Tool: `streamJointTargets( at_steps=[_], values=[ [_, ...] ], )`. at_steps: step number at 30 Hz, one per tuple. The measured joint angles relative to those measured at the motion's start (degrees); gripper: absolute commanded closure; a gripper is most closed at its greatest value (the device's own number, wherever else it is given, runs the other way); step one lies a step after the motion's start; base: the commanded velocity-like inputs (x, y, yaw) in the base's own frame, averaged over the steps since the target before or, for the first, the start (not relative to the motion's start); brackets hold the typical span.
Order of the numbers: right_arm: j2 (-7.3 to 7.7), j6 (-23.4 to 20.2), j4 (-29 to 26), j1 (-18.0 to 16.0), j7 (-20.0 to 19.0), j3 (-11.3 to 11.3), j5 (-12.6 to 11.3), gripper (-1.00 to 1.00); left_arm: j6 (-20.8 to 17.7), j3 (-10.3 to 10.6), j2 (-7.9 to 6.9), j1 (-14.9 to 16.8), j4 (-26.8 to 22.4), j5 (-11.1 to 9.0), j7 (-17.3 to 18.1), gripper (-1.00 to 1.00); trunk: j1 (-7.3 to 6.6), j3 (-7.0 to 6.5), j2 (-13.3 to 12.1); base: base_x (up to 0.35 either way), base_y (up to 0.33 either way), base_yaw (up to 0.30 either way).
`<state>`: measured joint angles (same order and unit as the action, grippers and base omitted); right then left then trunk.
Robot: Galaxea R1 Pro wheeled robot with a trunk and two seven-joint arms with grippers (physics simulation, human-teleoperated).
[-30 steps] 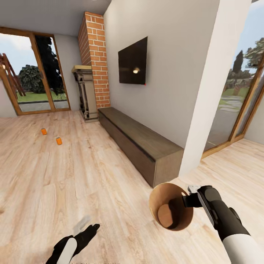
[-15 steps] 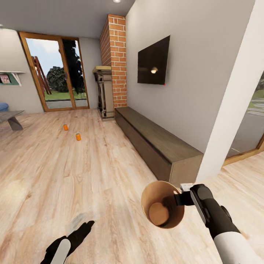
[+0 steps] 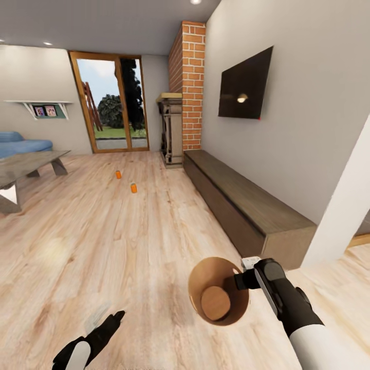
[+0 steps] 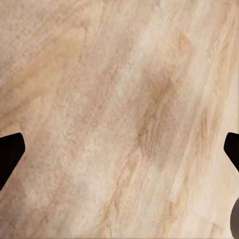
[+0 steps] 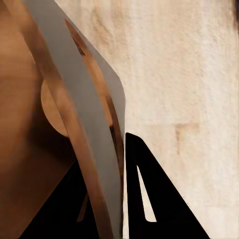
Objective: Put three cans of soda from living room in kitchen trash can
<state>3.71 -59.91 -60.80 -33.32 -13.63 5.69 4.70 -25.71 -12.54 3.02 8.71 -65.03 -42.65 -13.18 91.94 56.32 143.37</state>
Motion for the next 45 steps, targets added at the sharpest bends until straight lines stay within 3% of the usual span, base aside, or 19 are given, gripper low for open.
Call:
streamJointTargets(
  at_steps=[3, 7, 12, 17, 45],
  values=[
    [-0.03, 0.0, 0.0, 0.0, 0.0, 0.1, -0.5, 1.00, 0.0, 0.0, -0.02, 0.0, 0.0, 0.1, -0.1, -1.00, 0.00, 0.00, 0.0, 0.000, 0.000, 0.298],
    [-0.08, 0.1, 0.0, 0.0, 0.1, 0.2, 0.5, 1.00, 0.0, 0.0, -0.10, 0.0, 0.1, 0.1, -0.2, -1.00, 0.00, 0.00, 0.0, 0.032, 0.116, 0.298],
    [-0.08, 0.0, 0.0, 0.0, -0.1, 0.2, -0.8, 1.00, 0.1, -0.1, -0.18, 0.0, 0.2, 0.1, -0.1, -1.00, 0.00, 0.00, 0.0, 0.118, 0.272, 0.298],
    [-0.02, 0.0, -0.1, 0.1, 0.0, 0.2, 0.2, 1.00, 0.1, -0.1, -0.20, 0.0, 0.2, 0.2, 0.0, -1.00, 0.00, 0.00, 0.0, 0.174, 0.289, 0.298],
    [0.06, 0.0, -0.3, 0.2, 0.0, 0.2, -0.3, 1.00, 0.2, -0.1, -0.21, 0.0, 0.2, 0.4, 0.0, -1.00, 0.00, 0.00, 0.0, 0.207, 0.294, 0.295]
  ],
)
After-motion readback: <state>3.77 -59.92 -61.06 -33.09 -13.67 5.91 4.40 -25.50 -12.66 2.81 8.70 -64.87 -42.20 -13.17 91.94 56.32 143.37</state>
